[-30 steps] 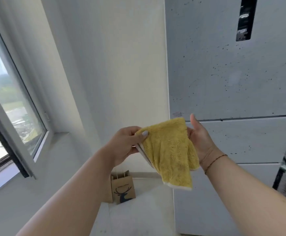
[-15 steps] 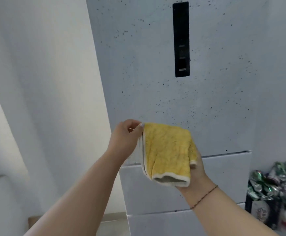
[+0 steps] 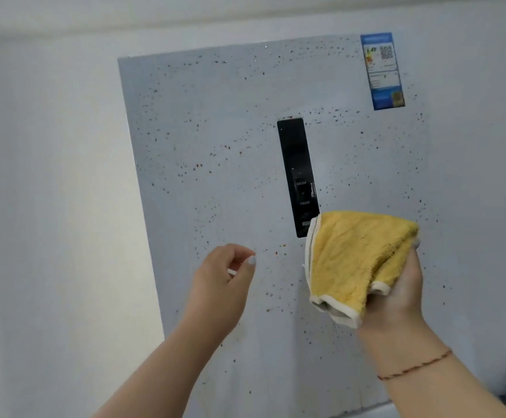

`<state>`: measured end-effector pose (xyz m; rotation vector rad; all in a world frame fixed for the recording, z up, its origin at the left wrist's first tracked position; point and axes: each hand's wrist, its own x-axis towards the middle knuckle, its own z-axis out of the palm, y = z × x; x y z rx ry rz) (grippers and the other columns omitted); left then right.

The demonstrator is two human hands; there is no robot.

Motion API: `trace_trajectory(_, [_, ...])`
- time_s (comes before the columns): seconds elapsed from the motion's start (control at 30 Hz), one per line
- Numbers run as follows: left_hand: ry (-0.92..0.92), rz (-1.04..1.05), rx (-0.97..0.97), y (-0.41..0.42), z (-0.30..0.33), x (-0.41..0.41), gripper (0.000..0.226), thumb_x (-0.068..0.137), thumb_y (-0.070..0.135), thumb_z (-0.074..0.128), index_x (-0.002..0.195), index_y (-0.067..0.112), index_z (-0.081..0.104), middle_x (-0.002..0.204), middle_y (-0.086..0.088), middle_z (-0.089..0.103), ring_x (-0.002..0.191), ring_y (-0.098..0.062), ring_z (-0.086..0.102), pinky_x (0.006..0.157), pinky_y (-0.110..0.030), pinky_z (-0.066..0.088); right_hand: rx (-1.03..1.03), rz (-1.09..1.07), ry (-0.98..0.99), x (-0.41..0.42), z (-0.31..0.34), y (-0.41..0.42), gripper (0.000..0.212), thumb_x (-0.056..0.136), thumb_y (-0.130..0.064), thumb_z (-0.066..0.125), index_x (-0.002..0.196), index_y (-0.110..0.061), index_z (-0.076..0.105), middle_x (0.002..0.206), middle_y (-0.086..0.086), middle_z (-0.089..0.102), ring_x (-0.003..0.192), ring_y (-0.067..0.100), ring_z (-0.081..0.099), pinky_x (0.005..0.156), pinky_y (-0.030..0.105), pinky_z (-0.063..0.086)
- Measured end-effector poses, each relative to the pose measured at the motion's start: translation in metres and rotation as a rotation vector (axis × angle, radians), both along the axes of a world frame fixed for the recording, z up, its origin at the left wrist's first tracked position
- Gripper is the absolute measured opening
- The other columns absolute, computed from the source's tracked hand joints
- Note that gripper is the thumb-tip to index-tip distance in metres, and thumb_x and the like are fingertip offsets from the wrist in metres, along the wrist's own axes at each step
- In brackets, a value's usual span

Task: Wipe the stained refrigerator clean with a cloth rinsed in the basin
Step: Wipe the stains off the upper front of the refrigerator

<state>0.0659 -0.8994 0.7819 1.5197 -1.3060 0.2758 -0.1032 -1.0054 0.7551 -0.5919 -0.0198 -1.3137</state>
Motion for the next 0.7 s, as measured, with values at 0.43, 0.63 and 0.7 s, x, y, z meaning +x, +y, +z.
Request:
trace_trajectory(0.43, [-0.212, 0.265, -0.285, -0.012, 0.127, 0.032, 0.022, 0.095, 0.029, 0.049, 0.112, 0.021, 0.061, 0.112, 0.007, 0.055, 0.105, -0.012, 0.051, 0.089, -0.031, 0.04, -0.237, -0.798, 0.133, -0.031, 0.19, -0.077, 0.053, 0.093, -0.068, 0.017, 0.106, -0.04, 0.059, 0.106, -0.013, 0.064, 0.101, 0.005, 0.059, 0.099, 0.034, 0.044])
trace_trajectory(0.63, [-0.209, 0.521, -0.435, -0.025, 0.171, 0.053, 0.026, 0.091, 0.022, 0.049, 0.115, 0.018, 0.058, 0.13, -0.005, 0.05, 0.127, -0.025, 0.037, 0.109, -0.043, 0.027, -0.317, -1.331, 0.385, -0.035, 0.255, -0.144, 0.078, 0.085, -0.069, 0.006, 0.124, -0.021, 0.053, 0.13, 0.002, 0.05, 0.126, 0.02, 0.043, 0.111, 0.046, 0.028])
trace_trajectory(0.7, [-0.156, 0.562, -0.479, -0.027, 0.179, 0.06, 0.032, 0.091, 0.022, 0.048, 0.122, 0.018, 0.053, 0.137, -0.006, 0.043, 0.133, -0.025, 0.029, 0.112, -0.044, 0.02, -0.295, -1.438, 0.583, -0.037, 0.272, -0.166, 0.081, 0.087, -0.067, 0.004, 0.137, -0.018, 0.045, 0.145, 0.006, 0.042, 0.137, 0.023, 0.032, 0.117, 0.047, 0.017])
